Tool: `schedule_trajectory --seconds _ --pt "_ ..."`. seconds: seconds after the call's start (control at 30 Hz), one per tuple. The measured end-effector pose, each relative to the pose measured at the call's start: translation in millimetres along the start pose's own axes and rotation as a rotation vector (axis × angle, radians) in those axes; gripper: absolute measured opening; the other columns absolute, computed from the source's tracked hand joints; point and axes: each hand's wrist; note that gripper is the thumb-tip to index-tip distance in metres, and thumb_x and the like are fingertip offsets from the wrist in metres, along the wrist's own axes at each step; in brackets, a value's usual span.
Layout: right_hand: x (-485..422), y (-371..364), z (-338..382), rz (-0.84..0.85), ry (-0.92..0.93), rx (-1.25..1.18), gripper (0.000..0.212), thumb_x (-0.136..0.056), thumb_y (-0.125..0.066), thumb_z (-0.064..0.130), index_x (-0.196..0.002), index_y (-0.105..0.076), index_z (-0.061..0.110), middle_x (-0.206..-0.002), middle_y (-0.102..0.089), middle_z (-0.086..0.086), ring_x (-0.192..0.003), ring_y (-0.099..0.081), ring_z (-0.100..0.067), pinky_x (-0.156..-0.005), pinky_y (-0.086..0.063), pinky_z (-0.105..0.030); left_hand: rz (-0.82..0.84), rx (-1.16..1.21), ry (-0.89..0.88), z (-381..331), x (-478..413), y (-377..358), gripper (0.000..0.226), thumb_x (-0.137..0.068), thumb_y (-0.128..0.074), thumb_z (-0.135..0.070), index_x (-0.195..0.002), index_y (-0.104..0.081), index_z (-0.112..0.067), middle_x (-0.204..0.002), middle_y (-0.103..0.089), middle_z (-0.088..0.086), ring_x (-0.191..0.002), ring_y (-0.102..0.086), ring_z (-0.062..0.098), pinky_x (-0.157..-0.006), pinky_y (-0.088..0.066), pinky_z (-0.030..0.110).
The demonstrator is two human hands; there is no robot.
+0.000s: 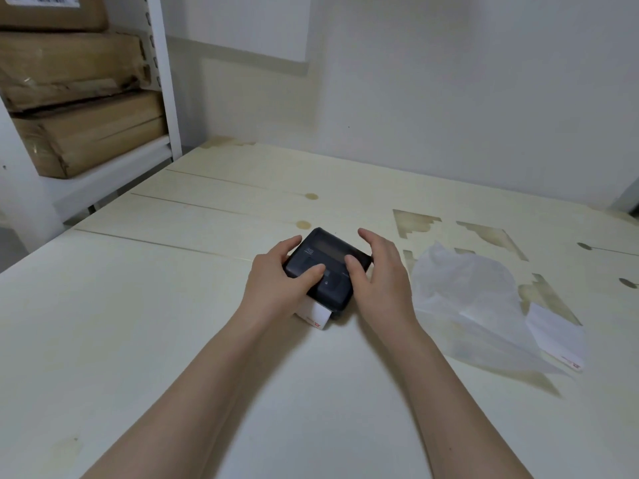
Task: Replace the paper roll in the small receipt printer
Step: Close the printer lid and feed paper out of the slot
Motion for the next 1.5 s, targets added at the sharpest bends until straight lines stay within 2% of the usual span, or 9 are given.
schedule_trajectory --seconds 0.07,0.23,0.43,0.57,0.67,0.73,0.83,1.03,1.5 --pt "0.3 -0.4 -1.4 0.005 -0.028 0.023 0.046 -0.098 -0.05 0.023 -0.143 -0.041 0.018 -0.145 -0.045 0.0 -0.131 -0.043 -0.015 -0.096 -0.029 -0.016 0.022 0.052 0.069 -0.4 -0.8 4.6 0.067 -0.083 -0.073 -0.033 -0.143 -0.043 -0.029 -0.115 -0.064 -0.007 -0.099 -0.061 0.004 -0.081 -0.044 0.017" --pt "2.2 -2.9 -1.7 0.104 -0.206 -0.044 0.052 -0.102 -0.039 0.034 -0.149 -0.03 0.015 -0.148 -0.047 -0.005 -0.133 -0.045 -0.022 -0.104 -0.037 -0.032 0.072 0.163 0.179 -2.2 -0.7 11.8 0.062 -0.087 -0.067 -0.036 -0.144 -0.042 -0.029 -0.114 -0.062 -0.005 -0.082 -0.051 -0.011 -0.064 -0.036 0.01" --pt "0.1 2.6 -1.9 0.07 -0.335 -0.482 0.057 -0.1 -0.046 0.033 -0.152 -0.025 0.02 -0.154 -0.04 0.002 -0.137 -0.043 -0.013 -0.112 -0.037 -0.032 0.223 0.246 0.19 -4.5 1.0 11.6 0.062 -0.083 -0.073 -0.025 -0.14 -0.048 -0.032 -0.105 -0.076 -0.002 -0.083 -0.072 0.01 -0.072 -0.05 0.023" --pt "-3.9 9.4 1.7 0.045 -0.326 -0.579 0.051 -0.1 -0.045 0.036 -0.148 -0.038 0.02 -0.147 -0.049 0.004 -0.131 -0.05 -0.012 -0.11 -0.042 -0.038 0.229 0.374 0.167 -4.6 1.9 3.3 0.085 -0.078 -0.078 -0.009 -0.148 -0.033 -0.027 -0.098 -0.078 0.004 -0.077 -0.075 0.013 -0.069 -0.053 0.026" --pt "-4.1 10.6 5.7 0.07 -0.309 -0.669 0.056 -0.093 -0.05 0.049 -0.142 -0.046 0.021 -0.139 -0.058 0.0 -0.125 -0.057 -0.015 -0.106 -0.047 -0.043 0.17 0.462 0.148 -9.5 4.0 1.9 0.081 -0.08 -0.074 -0.007 -0.148 -0.035 -0.028 -0.099 -0.077 0.004 -0.072 -0.073 0.007 -0.058 -0.05 0.017" --pt "-2.3 9.4 6.6 0.131 -0.318 -0.723 0.065 -0.086 -0.051 0.061 -0.138 -0.049 0.022 -0.137 -0.06 -0.004 -0.124 -0.059 -0.02 -0.105 -0.046 -0.048 0.131 0.513 0.132 -9.9 2.4 2.2 0.077 -0.081 -0.073 -0.006 -0.146 -0.038 -0.028 -0.098 -0.077 0.005 -0.077 -0.074 0.012 -0.064 -0.054 0.022" --pt "0.2 12.8 7.9 0.205 -0.281 -0.805 0.041 -0.1 -0.041 0.045 -0.127 -0.06 0.021 -0.123 -0.07 -0.007 -0.113 -0.067 -0.024 -0.097 -0.052 -0.049 0.086 0.517 0.113 -9.7 -0.1 5.1 0.074 -0.082 -0.072 -0.008 -0.145 -0.04 -0.03 -0.088 -0.077 -0.002 -0.07 -0.071 0.008 -0.059 -0.051 0.021" --pt "4.1 12.4 4.5 0.247 -0.22 -0.784 0.037 -0.099 -0.042 0.042 -0.127 -0.061 0.027 -0.127 -0.067 -0.005 -0.121 -0.061 -0.027 -0.105 -0.043 -0.058 0.091 0.574 0.065 -15.6 5.7 7.0 0.073 -0.088 -0.063 0.001 -0.147 -0.036 -0.032 -0.054 -0.068 -0.011 -0.035 -0.052 0.001 -0.04 -0.039 0.01" --pt "6.5 9.7 0.5 0.152 -0.188 -0.846 0.04 -0.099 -0.044 0.04 -0.134 -0.057 0.024 -0.13 -0.066 -0.006 -0.121 -0.061 -0.026 -0.103 -0.045 -0.059 0.111 0.52 -0.039 -8.7 0.7 4.7 0.076 -0.086 -0.068 -0.004 -0.142 -0.039 -0.047 -0.07 -0.072 -0.008 -0.052 -0.052 0.006 -0.047 -0.037 0.015"
Point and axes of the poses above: each hand's wrist, its own x-axis away from the middle knuckle, its own y-axis out of the back of the hand, z = x × y
